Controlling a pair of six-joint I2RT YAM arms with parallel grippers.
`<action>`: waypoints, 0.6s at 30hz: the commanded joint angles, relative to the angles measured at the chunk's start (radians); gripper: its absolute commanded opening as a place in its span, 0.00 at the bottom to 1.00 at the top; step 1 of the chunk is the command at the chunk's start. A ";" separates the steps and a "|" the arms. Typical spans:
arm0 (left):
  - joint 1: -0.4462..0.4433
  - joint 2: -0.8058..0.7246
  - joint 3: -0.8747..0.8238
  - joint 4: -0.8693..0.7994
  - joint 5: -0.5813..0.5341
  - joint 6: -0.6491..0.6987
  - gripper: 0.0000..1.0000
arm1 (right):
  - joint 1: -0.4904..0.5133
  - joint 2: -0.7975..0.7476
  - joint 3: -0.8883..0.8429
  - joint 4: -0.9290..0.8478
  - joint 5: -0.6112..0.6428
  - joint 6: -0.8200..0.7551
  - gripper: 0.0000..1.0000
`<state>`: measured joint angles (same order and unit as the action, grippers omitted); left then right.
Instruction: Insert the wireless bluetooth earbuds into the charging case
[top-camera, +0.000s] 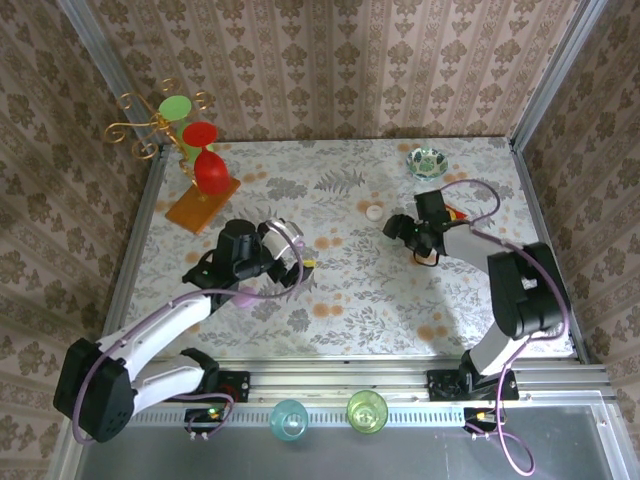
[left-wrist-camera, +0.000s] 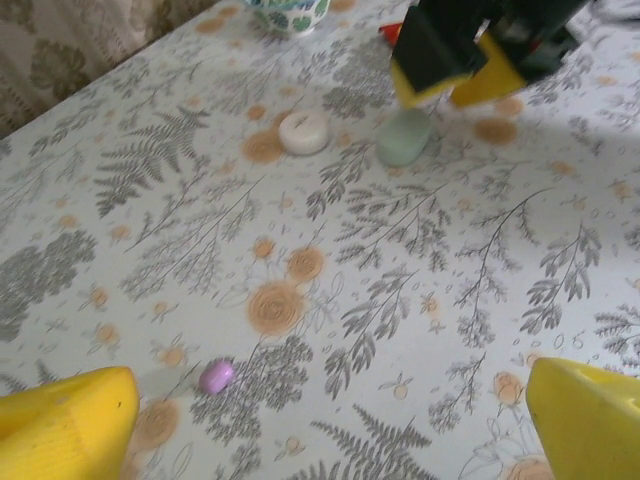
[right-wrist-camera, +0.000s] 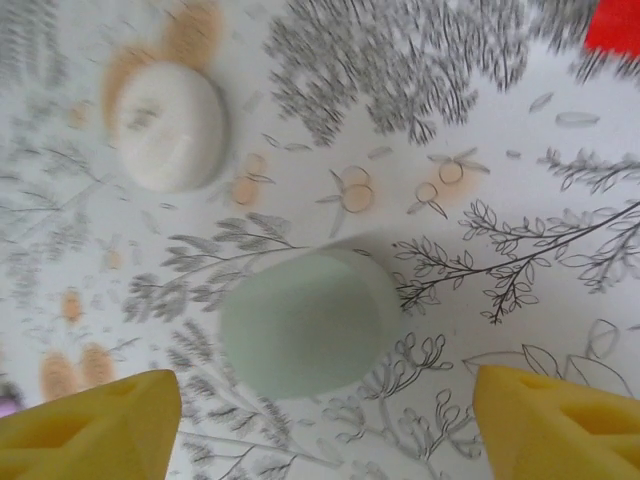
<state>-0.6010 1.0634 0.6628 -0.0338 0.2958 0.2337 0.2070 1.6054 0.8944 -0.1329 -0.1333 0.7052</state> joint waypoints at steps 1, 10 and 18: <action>-0.005 -0.047 0.085 -0.259 -0.089 0.090 0.98 | -0.003 -0.111 -0.021 -0.028 0.066 -0.086 0.82; 0.009 -0.092 0.145 -0.573 -0.253 0.299 0.96 | 0.035 -0.303 -0.054 -0.032 0.024 -0.228 0.89; 0.117 -0.099 0.091 -0.768 -0.225 0.404 0.99 | 0.147 -0.355 -0.079 0.013 0.007 -0.327 0.93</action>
<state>-0.5053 0.9787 0.7731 -0.6548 0.0788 0.5640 0.3172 1.2751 0.8280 -0.1387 -0.1196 0.4438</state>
